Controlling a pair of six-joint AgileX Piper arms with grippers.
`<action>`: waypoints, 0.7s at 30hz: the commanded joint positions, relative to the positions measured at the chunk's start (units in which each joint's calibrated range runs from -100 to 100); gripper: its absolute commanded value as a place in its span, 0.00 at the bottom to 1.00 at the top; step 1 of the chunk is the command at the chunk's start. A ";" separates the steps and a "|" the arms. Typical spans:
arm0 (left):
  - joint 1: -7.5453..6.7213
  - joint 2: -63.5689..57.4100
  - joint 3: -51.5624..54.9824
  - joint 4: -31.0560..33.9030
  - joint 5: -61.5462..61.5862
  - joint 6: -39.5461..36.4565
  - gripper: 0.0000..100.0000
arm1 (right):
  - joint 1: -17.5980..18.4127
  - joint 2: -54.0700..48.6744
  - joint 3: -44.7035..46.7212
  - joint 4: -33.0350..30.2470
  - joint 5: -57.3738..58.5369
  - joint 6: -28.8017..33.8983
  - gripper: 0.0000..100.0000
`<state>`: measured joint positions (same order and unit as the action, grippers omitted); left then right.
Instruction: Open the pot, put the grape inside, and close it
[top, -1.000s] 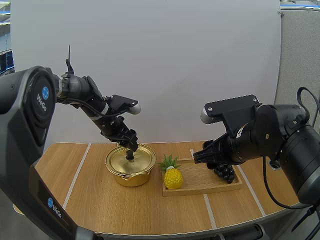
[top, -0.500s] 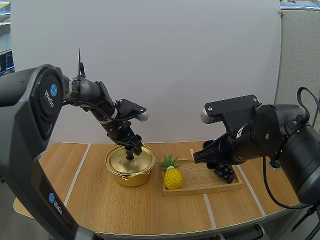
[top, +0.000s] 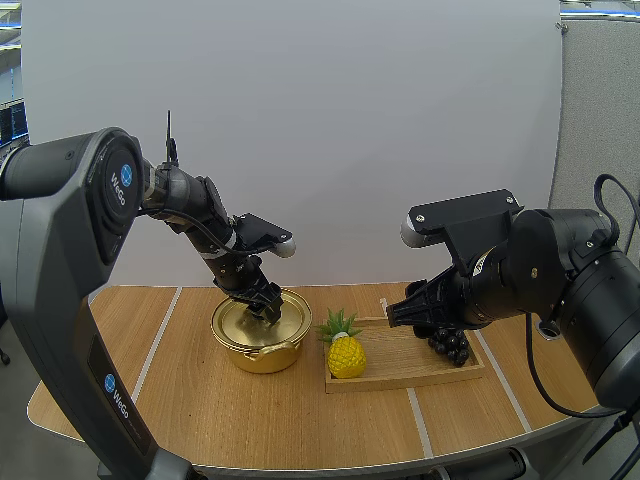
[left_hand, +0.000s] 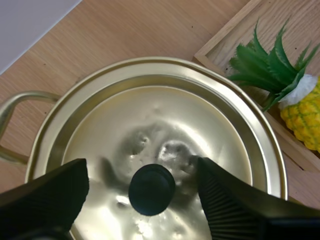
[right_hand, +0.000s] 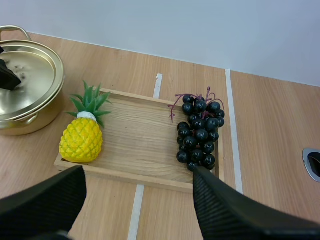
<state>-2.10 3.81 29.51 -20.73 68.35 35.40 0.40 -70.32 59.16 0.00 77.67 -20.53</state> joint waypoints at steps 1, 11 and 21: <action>-0.15 0.08 -1.03 0.15 -0.05 -1.17 0.68 | -0.29 -0.09 -0.63 -0.77 -0.96 -0.43 1.00; -0.15 -3.20 -1.31 0.15 4.43 -2.01 0.00 | -0.29 -0.09 -0.63 -0.77 -0.96 -0.43 1.00; -0.15 -14.98 -11.02 0.27 17.07 -4.97 0.00 | -0.29 -0.09 -0.63 -0.77 -1.12 -0.43 1.00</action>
<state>-2.13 -8.11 21.38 -20.30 82.20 31.30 0.40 -70.32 59.16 -0.31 77.67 -20.53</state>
